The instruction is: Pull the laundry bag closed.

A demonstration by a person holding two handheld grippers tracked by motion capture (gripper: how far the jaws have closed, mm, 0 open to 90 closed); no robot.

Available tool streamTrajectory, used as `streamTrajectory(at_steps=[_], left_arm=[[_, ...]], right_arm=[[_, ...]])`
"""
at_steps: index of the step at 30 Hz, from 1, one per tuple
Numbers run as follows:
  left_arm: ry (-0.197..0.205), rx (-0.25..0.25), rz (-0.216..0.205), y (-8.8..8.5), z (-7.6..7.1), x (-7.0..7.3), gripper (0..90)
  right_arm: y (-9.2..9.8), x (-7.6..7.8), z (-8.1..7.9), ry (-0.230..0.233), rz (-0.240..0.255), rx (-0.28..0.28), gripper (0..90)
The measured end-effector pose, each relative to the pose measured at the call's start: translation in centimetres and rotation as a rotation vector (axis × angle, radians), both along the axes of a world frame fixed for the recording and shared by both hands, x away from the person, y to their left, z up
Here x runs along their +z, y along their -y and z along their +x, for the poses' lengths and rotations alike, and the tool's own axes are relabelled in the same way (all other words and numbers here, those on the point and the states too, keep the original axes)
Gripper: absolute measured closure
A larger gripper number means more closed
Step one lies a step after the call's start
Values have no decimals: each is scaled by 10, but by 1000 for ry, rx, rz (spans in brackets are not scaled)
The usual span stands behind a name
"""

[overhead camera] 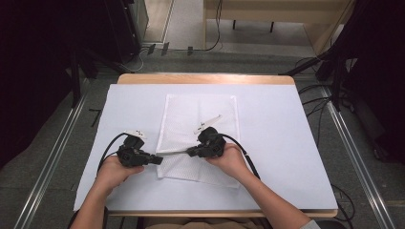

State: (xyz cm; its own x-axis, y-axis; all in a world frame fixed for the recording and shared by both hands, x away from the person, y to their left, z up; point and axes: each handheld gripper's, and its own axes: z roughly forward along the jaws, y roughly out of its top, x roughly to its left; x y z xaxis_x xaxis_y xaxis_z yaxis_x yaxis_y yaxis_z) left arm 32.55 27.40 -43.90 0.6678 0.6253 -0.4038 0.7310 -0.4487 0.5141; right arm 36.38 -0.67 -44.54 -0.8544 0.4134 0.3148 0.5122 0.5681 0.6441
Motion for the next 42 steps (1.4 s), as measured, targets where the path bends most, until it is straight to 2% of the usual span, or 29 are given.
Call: streamTrajectory(at_steps=[2, 12, 19, 22, 28, 33, 42], left_arm=[[4, -8, 5, 1, 0, 0, 880], [4, -10, 8, 2, 0, 0, 880], [-3, -12, 6, 2, -1, -1, 880], [-2, -14, 10, 2, -1, 0, 880], [-2, -12, 9, 1, -1, 0, 880], [-14, -9, 7, 1, 0, 0, 880], [-9, -5, 11, 0, -1, 1, 880]], right_arm=[[2, -1, 1, -8, 12, 0, 883], [12, -1, -2, -12, 3, -20, 883], [16, -1, -5, 8, -13, -22, 884], [19, -2, -3, -4, -11, -35, 883], [22, -1, -6, 8, -15, -32, 883], [29, -3, -4, -5, -21, -51, 883], [36, -4, -5, -14, -15, -67, 883]])
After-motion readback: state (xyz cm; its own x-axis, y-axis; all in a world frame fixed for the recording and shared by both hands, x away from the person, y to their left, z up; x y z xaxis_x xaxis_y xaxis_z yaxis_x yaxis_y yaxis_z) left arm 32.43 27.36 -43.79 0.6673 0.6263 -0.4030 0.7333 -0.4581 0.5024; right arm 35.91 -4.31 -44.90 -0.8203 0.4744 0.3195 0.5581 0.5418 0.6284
